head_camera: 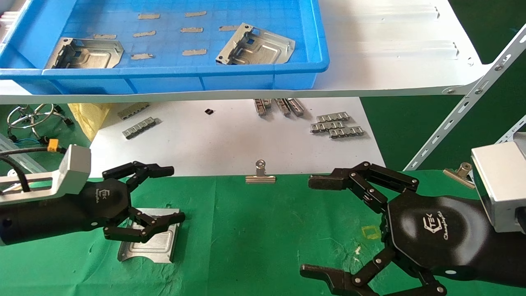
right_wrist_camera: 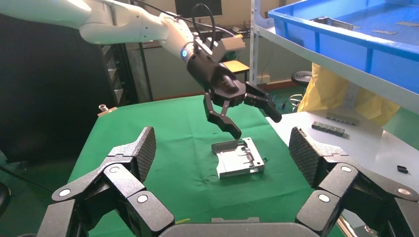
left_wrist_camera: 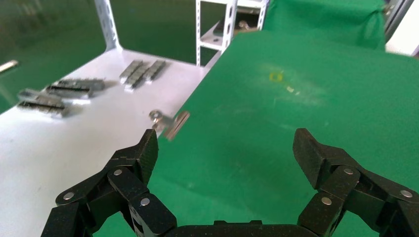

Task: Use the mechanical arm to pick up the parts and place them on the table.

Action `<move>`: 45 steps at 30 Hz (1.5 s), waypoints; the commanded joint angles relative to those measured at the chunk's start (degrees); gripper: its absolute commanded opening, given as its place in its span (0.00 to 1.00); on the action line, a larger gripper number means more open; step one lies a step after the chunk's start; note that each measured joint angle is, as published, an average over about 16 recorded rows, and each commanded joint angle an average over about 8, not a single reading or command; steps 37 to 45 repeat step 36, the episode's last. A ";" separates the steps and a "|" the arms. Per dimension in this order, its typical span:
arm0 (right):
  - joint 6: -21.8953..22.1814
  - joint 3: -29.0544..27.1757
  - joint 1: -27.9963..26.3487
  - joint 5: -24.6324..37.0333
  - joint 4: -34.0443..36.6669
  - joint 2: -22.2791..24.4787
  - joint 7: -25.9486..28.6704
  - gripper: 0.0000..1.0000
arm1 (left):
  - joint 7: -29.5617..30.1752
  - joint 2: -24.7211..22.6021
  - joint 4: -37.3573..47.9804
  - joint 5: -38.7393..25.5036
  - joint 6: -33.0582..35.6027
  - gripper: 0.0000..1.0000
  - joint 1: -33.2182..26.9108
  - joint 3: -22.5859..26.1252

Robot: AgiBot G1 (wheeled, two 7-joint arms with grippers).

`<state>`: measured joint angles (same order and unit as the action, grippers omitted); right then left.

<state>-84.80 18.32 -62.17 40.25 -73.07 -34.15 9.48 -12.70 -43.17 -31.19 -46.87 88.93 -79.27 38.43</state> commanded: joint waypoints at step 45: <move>0.02 0.06 -0.01 -0.04 0.00 0.02 -0.03 1.00 | 21.61 7.51 -39.06 4.62 -2.98 1.00 16.32 -20.65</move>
